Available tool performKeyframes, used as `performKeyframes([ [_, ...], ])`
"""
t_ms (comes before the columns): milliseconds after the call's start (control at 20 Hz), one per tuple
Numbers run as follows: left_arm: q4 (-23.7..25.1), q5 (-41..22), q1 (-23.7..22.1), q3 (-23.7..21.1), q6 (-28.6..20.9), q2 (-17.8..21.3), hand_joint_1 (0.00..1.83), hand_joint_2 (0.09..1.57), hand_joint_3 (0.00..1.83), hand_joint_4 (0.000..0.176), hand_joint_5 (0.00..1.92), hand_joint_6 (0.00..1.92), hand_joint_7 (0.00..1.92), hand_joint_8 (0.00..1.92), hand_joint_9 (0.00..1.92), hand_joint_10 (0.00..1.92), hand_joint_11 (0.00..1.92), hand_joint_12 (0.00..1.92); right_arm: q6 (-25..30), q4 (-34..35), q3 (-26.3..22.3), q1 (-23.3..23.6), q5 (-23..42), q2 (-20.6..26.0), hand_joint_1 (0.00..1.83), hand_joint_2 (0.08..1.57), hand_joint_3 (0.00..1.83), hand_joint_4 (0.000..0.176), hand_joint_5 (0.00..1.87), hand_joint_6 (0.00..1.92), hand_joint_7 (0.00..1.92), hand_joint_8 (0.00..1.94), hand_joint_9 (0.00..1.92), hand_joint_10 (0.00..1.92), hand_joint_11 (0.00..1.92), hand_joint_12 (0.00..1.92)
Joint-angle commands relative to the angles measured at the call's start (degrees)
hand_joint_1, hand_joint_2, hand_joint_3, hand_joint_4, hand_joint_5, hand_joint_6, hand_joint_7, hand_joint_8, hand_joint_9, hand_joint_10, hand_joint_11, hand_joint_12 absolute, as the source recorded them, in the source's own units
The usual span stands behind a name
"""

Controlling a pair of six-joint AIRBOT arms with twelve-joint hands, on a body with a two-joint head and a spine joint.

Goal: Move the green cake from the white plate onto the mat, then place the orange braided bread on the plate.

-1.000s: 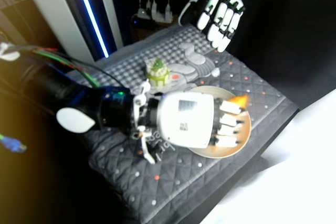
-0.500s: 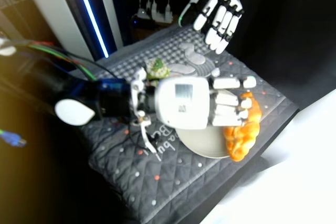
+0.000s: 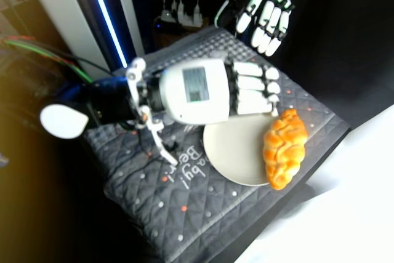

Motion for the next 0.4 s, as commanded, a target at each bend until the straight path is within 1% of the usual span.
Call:
performKeyframes([
  [0, -2.1, -7.0, -0.2, -0.1, -0.4, 0.7, 0.76, 1.11, 0.0, 0.118, 0.26, 0.0, 0.4, 0.0, 0.43, 0.0, 0.14, 0.76, 0.0, 2.4, -0.3, 0.7, 6.6, 1.0, 0.58, 0.89, 0.01, 0.0, 0.18, 0.0, 0.37, 0.0, 0.45, 0.0, 0.1, 1.13],
  [50, -2.1, -7.0, -0.1, -0.3, -0.4, 0.9, 0.75, 1.11, 0.0, 0.121, 0.29, 0.0, 0.4, 0.0, 0.44, 0.0, 0.12, 0.84, 0.0, 2.3, -0.6, 0.7, 6.7, 1.2, 0.59, 0.9, 0.0, 0.0, 0.17, 0.0, 0.32, 0.0, 0.39, 0.0, 0.04, 1.07],
  [100, -2.1, -7.1, -0.1, -0.4, -0.4, 1.2, 0.75, 1.13, 0.0, 0.106, 0.29, 0.0, 0.37, 0.0, 0.4, 0.0, 0.09, 0.93, 0.0, 2.1, -0.9, 0.6, 6.7, 1.3, 0.62, 0.9, 0.0, 0.0, 0.16, 0.0, 0.33, 0.0, 0.38, 0.0, 0.03, 1.02],
  [200, -2.5, -7.2, 0.0, -0.7, -0.4, 1.8, 0.76, 1.11, 0.0, 0.108, 0.34, 0.0, 0.37, 0.0, 0.37, 0.0, 0.02, 1.07, 0.0, 0.9, -1.8, 0.6, 6.8, 1.6, 0.63, 0.91, 0.0, 0.0, 0.15, 0.0, 0.35, 0.0, 0.41, 0.0, 0.1, 0.94],
  [250, -2.7, -7.1, 0.0, -0.7, -0.4, 2.1, 0.76, 1.11, 0.0, 0.11, 0.36, 0.01, 0.38, 0.0, 0.37, 0.0, 0.0, 1.08, 0.0, 0.2, -2.1, 0.6, 6.8, 1.7, 0.61, 0.91, 0.0, 0.0, 0.13, 0.0, 0.36, 0.0, 0.43, 0.01, 0.14, 0.94],
  [300, -2.9, -7.1, 0.0, -0.7, -0.4, 2.3, 0.78, 1.11, 0.0, 0.102, 0.35, 0.0, 0.36, 0.0, 0.34, 0.0, 0.0, 1.07, 0.0, -0.3, -2.4, 0.6, 6.8, 1.7, 0.59, 0.92, 0.0, 0.0, 0.09, 0.0, 0.32, 0.0, 0.38, 0.0, 0.09, 0.92],
  [350, -3.1, -7.2, 0.0, -0.7, -0.2, 2.6, 0.75, 1.1, 0.0, 0.103, 0.36, 0.0, 0.36, 0.0, 0.34, 0.0, 0.0, 1.07, 0.0, -0.7, -2.7, 0.6, 6.8, 1.7, 0.53, 0.95, 0.01, 0.004, 0.02, 0.0, 0.22, 0.0, 0.29, 0.0, 0.02, 0.92],
])
